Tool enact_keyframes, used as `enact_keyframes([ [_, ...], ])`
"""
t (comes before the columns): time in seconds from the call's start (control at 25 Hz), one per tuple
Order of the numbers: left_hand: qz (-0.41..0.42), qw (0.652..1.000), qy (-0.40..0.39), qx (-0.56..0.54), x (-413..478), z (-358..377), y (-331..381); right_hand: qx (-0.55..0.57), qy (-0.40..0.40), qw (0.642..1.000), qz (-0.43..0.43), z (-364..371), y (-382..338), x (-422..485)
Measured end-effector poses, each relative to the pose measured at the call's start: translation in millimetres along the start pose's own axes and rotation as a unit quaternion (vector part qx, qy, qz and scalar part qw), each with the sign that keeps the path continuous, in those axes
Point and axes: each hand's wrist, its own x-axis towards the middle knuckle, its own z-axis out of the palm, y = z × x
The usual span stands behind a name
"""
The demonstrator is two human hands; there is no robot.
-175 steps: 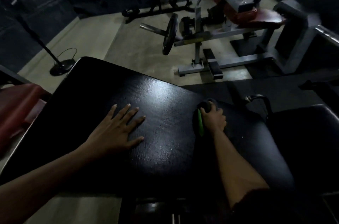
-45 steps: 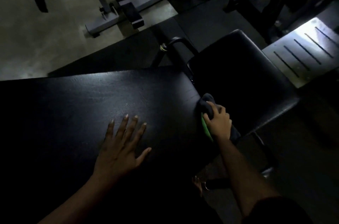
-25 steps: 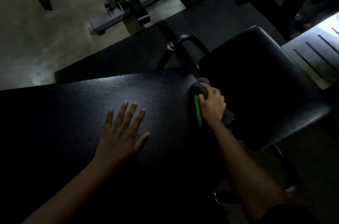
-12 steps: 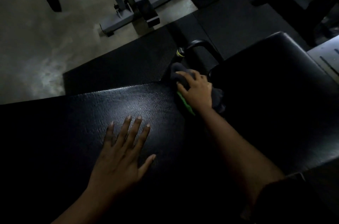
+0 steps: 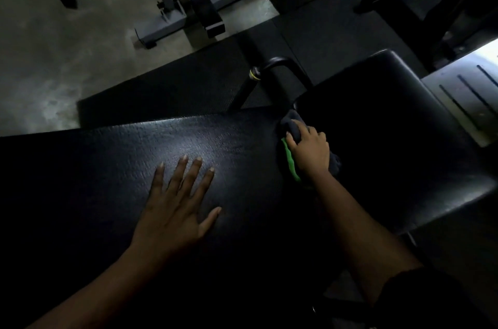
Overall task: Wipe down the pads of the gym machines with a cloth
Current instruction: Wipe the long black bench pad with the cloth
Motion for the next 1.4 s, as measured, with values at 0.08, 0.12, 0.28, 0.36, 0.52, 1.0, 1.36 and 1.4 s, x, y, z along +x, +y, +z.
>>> enact_keyframes([
  [0.08,-0.001,1.0,0.004,-0.002,-0.9,0.1,0.7,-0.01,-0.006,1.0,-0.001,-3.5,15.5,-21.3],
  [0.12,-0.001,1.0,0.007,-0.004,-1.5,0.2,0.8,-0.016,-0.005,1.0,0.001,-4.7,22.8,-33.1],
  [0.28,-0.002,1.0,0.01,-0.013,-2.1,-0.5,0.4,-0.03,-0.013,0.999,0.023,-11.3,53.5,-81.2],
  [0.36,-0.005,1.0,0.013,-0.017,-3.5,-1.8,0.3,-0.031,-0.021,0.999,0.039,-15.3,69.5,-104.1],
  [0.52,-0.007,1.0,0.024,-0.015,-3.1,-5.1,2.2,-0.018,-0.033,0.996,0.076,-21.3,89.2,-145.5],
  [1.0,-0.015,0.999,0.026,-0.021,-2.2,-8.3,2.9,0.003,0.012,0.986,0.164,-18.8,49.1,-162.6],
  [1.36,-0.029,0.998,-0.005,-0.059,-42.4,-29.2,-3.8,0.07,-0.02,0.992,-0.1,-41.4,-52.9,-248.7],
  [1.4,-0.029,0.998,-0.004,-0.052,-51.2,-26.9,-5.1,0.136,-0.03,0.985,-0.105,-45.8,-45.4,-236.5],
])
